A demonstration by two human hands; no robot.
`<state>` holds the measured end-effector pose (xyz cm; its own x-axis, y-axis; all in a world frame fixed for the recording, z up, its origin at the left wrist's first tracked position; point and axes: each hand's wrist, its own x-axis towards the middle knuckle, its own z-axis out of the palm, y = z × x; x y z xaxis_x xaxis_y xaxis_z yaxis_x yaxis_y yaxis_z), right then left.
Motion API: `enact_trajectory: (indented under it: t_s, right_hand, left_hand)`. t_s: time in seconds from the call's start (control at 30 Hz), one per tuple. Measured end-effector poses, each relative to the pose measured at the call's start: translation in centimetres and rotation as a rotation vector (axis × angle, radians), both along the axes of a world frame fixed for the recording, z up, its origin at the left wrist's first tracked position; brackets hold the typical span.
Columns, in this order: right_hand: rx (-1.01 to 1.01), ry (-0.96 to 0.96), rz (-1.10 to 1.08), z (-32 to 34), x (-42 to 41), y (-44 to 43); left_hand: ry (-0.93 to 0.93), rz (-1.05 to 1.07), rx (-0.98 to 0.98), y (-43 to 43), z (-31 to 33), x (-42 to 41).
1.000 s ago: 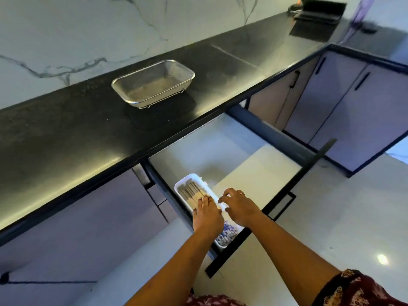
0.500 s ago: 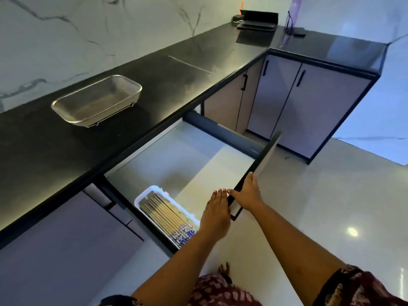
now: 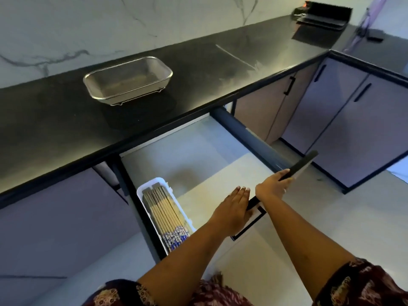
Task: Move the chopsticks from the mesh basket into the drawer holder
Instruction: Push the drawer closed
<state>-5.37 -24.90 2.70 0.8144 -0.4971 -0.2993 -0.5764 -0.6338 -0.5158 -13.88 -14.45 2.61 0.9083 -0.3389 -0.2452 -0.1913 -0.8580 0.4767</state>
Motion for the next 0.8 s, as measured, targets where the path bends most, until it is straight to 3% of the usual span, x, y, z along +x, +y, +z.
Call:
enact_trajectory:
  t_s: [0.1,0.3,0.6,0.8]
  right_hand:
    - [-0.216,0.004,0.165,-0.2,1.0,-0.4]
    - [-0.351,0.097,0.348,0.3,2.8,-0.3]
    - [-0.263,0.253,0.481,1.8,4.3,0.2]
    - [-0.292,0.238,0.883,2.0,2.1,-3.1]
  left_hand:
    - [0.052,0.025,-0.007,-0.2,0.1,0.9]
    - [0.104,0.199,-0.112,0.2,0.1,1.4]
    - [0.126,0.542,0.036,2.3,0.6,-1.5]
    - [0.09,0.756,0.227,0.0,1.0,-5.4]
